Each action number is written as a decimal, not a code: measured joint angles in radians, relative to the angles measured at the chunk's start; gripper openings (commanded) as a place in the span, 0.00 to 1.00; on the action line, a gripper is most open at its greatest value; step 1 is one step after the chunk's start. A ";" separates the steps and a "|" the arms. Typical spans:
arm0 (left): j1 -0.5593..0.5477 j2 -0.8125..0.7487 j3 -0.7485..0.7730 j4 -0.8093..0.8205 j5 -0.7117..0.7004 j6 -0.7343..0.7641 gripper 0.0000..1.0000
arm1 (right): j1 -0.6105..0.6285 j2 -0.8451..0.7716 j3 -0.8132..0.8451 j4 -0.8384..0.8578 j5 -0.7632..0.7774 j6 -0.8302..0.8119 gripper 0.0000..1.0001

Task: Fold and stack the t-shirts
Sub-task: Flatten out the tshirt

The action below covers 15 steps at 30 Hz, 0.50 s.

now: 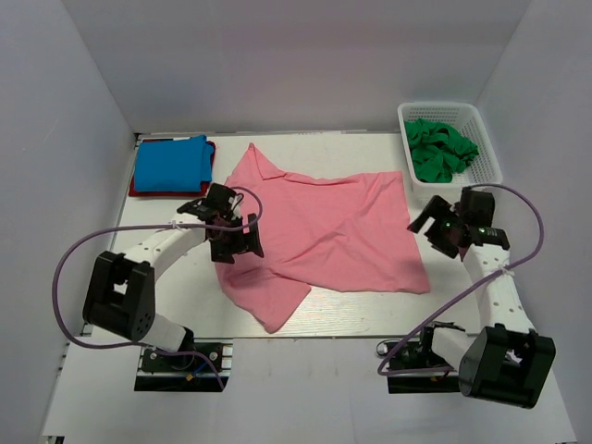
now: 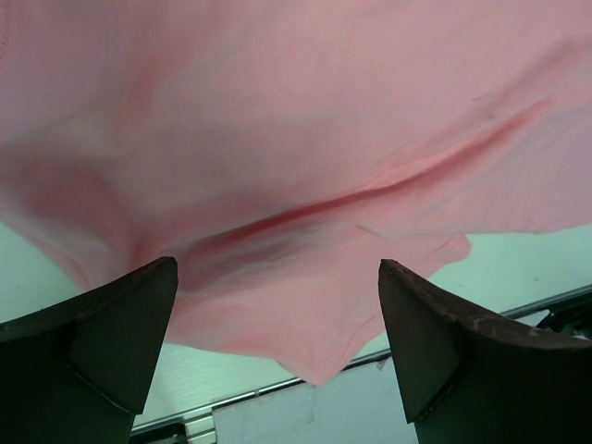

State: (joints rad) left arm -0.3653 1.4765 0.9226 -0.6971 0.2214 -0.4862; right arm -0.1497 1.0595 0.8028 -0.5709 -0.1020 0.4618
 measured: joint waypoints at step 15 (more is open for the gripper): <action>-0.295 0.006 0.052 -0.001 0.142 -0.013 0.99 | 0.257 0.448 0.026 0.286 -0.067 -0.072 0.90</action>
State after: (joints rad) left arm -0.6601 1.4826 0.9749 -0.6983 0.3630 -0.4988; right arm 0.1078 1.5074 0.8284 -0.2848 -0.1692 0.3897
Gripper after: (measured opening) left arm 0.992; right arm 0.897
